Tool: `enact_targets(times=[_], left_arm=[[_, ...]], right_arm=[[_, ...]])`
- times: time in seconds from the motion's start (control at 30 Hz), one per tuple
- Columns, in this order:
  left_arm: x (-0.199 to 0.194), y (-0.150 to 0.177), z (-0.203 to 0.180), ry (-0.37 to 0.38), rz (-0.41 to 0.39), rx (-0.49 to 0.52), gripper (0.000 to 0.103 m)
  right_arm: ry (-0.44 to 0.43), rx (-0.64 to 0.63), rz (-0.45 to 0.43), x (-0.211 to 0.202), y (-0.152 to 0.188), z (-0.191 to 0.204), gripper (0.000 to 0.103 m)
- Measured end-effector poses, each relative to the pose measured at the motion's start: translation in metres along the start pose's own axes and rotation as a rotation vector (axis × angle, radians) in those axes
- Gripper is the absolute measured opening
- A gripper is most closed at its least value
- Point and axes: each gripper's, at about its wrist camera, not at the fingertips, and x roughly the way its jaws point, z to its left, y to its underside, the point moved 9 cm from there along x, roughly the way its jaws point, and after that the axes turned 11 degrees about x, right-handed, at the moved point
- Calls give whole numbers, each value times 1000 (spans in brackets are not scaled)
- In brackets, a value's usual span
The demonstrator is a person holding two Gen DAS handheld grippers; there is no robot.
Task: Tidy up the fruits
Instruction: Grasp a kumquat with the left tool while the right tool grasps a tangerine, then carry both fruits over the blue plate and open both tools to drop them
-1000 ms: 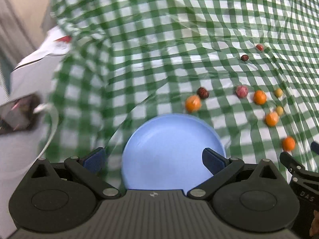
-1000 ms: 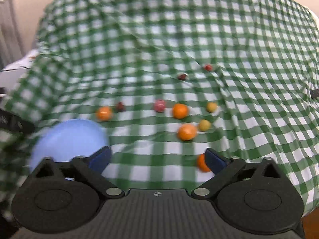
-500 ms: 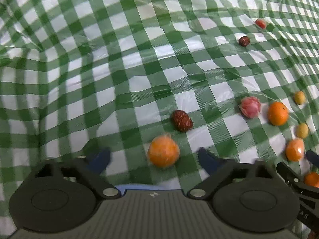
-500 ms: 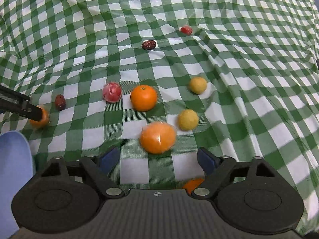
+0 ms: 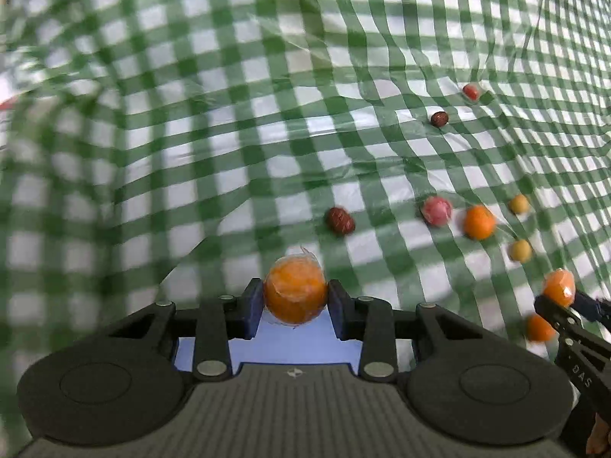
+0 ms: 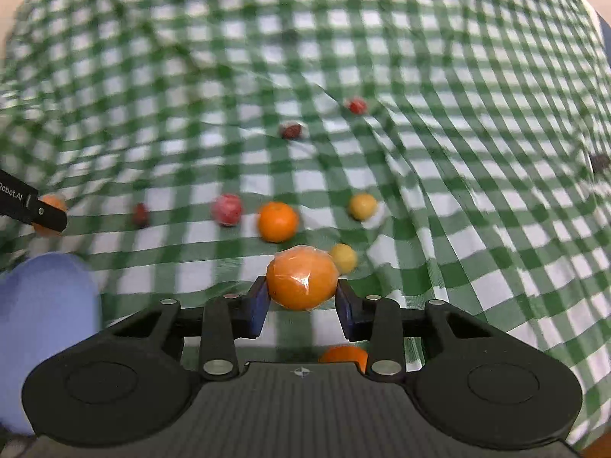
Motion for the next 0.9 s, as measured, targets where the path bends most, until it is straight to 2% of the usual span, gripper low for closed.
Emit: enact_targets(times=[0.2,0.3,0.43,0.67,0.9], left_arm=[[-76,72,15,-67,27,-74,40],[-114,107,18,-108,-1,-87,40],[-152,140,20,-108,-40,-138,40],[-188,166,11,-85,-116,-153,40],[-201,178,4,-52,-158,-190,40]], right_arm=[[-190,-101,24,-70,25,57,39],[-266,-122,31,-105,42,83,39],[-336,-183,37,-145,64,117,39],[-338,-231,6,-184,76,135,39],[-324,-258,-31,-206,80,131,39]])
